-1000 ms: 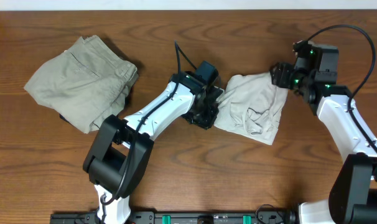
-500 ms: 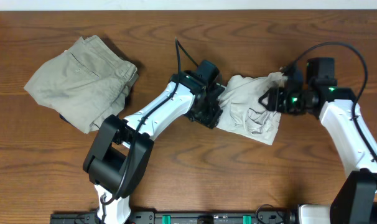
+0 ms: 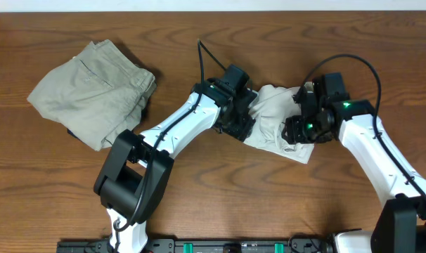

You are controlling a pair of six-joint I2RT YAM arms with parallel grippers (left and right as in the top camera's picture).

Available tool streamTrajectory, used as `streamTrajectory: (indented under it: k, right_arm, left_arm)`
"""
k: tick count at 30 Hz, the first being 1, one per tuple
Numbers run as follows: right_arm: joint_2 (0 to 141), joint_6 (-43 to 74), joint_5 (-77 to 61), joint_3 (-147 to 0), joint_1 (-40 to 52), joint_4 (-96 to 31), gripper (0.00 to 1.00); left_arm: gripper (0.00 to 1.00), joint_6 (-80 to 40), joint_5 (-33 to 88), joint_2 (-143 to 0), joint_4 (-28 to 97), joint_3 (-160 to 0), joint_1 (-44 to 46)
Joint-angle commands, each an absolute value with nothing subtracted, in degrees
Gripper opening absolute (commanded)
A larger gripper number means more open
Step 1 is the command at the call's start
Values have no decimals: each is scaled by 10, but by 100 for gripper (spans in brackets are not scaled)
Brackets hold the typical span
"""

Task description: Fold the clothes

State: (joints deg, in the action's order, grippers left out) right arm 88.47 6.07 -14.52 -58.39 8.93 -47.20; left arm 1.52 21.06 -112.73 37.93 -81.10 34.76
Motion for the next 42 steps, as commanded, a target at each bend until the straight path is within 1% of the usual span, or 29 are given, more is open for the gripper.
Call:
streamTrajectory:
  k: [1, 4, 5, 6, 8, 9, 17, 20, 24, 26, 30, 31, 33, 34, 38, 42]
  right_arm:
    - [879, 68, -163, -557, 95, -456, 45]
    - [879, 68, -184, -538, 95, -438, 41]
    - [879, 68, -184, -535, 95, -435, 34]
    - [879, 67, -182, -533, 94, -435, 22]
    - [877, 65, -182, -535, 92, -436, 5]
    - [873, 65, -178, -538, 89, -439, 1]
    - [775, 66, -75, -619, 40, -553, 1]
    - [745, 66, -68, -625, 33, -583, 5]
    - [741, 66, -57, -624, 33, -629, 4]
    - [745, 66, -51, -621, 33, -646, 9]
    - [750, 86, -18, -618, 33, -652, 7]
    - [750, 87, -29, -618, 33, -643, 12]
    - [750, 87, -69, -618, 33, -621, 33]
    - [752, 87, -85, -615, 33, -608, 36]
    - [769, 87, -120, -588, 34, -547, 40]
    - [818, 85, -152, -559, 39, -497, 37]
  left_arm:
    - [67, 17, 215, -1129, 373, -809, 347]
    - [67, 17, 215, -1133, 369, -809, 347]
    - [67, 17, 215, -1134, 368, -809, 347]
    - [67, 17, 215, -1135, 368, -809, 347]
    - [67, 17, 215, -1137, 368, -809, 347]
    - [67, 17, 215, -1138, 368, -809, 347]
    - [67, 17, 215, -1157, 368, -809, 347]
    - [67, 17, 215, -1159, 368, -809, 347]
    - [67, 17, 215, -1159, 368, -809, 347]
    - [66, 17, 214, -1159, 368, -809, 347]
    - [66, 17, 215, -1159, 369, -809, 347]
    - [67, 17, 215, -1159, 370, -809, 347]
    - [67, 17, 215, -1159, 371, -809, 347]
    - [67, 17, 215, -1159, 371, -809, 347]
    - [70, 17, 215, -1159, 365, -809, 347]
    - [70, 17, 217, -1159, 354, -809, 349]
